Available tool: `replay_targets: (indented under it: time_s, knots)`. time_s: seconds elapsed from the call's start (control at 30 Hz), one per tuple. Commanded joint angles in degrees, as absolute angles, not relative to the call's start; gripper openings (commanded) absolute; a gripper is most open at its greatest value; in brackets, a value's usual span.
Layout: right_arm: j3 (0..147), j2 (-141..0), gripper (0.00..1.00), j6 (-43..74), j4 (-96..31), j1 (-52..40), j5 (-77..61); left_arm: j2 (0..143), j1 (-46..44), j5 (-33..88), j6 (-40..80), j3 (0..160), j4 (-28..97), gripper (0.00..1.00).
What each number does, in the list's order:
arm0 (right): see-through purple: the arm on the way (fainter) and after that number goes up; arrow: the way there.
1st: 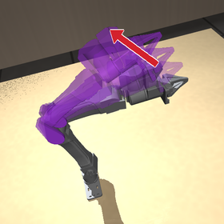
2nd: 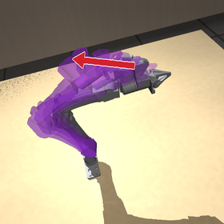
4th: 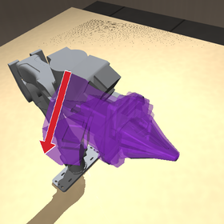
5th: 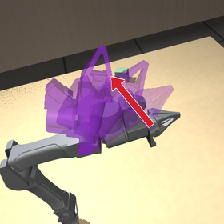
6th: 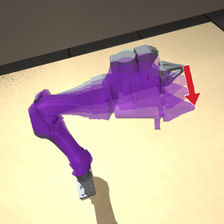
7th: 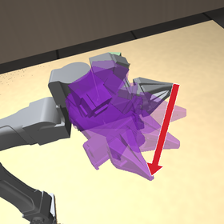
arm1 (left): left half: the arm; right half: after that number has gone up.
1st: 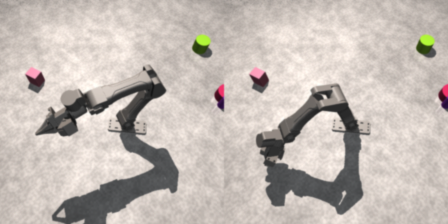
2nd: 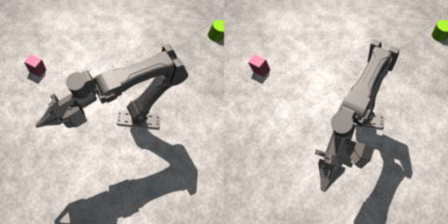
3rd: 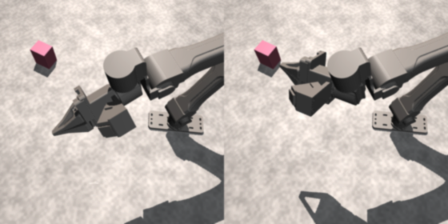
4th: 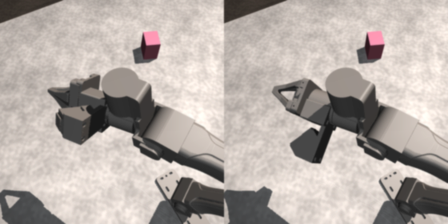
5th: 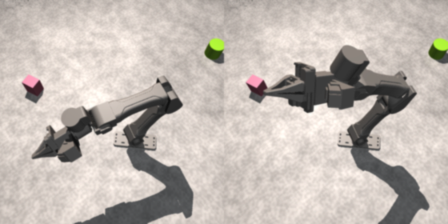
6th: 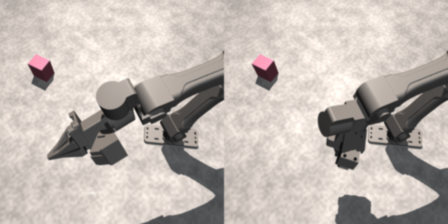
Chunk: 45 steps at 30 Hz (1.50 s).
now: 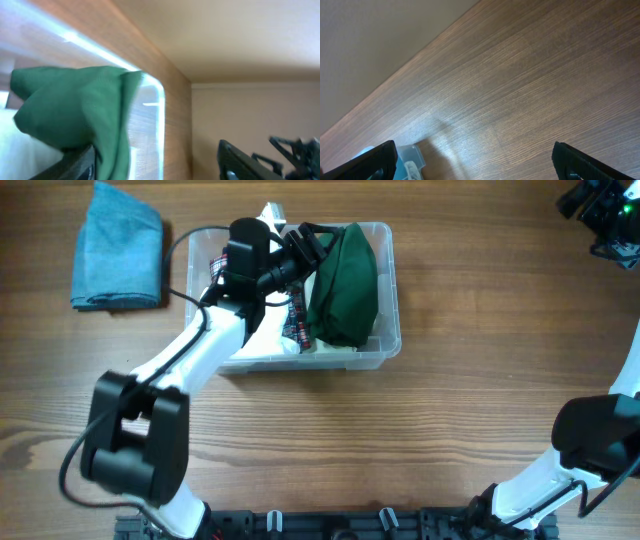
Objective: Pack container
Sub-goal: 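Lower the green garment into the container and release it, then move the left gripper back over the blue denim item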
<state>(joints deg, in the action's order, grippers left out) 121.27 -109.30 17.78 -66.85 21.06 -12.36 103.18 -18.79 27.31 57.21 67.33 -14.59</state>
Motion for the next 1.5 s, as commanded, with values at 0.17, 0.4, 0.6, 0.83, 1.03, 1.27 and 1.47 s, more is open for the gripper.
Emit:
replay_targets:
  time_s: [0.17, 0.4, 0.6, 0.83, 1.03, 1.27, 1.47]
  knots:
    - [121.4, -110.3, 1.0, 18.2, -66.7, 21.1, -11.8, 94.7, -18.9, 26.0, 32.9, 67.4, -4.7, 0.78]
    - [121.4, -110.3, 1.0, 18.2, -66.7, 21.1, -11.8, 94.8, -24.4, 11.1, 16.6, 67.4, 1.1, 0.44]
    - [121.4, -110.3, 1.0, 18.2, -66.7, 21.1, -11.8, 94.8, -28.2, 1.7, 8.5, 67.4, 1.2, 0.17]
    - [121.4, -110.3, 1.0, 18.2, -66.7, 21.1, -11.8, 89.2, -18.1, 7.2, 14.4, 67.5, 8.8, 0.04]
    - [121.4, -110.3, 1.0, 18.2, -66.7, 21.1, -11.8, 83.2, -3.6, 9.1, 13.7, 67.5, 12.1, 0.04]
    - [121.4, -110.3, 1.0, 18.2, -66.7, 21.1, -11.8, 87.2, 9.0, 9.0, 7.9, 67.5, 6.3, 0.04]
    - [121.4, -110.3, 1.0, 18.2, -66.7, 21.1, -11.8, 94.6, 13.0, 8.9, 9.3, 67.5, -2.5, 0.31]
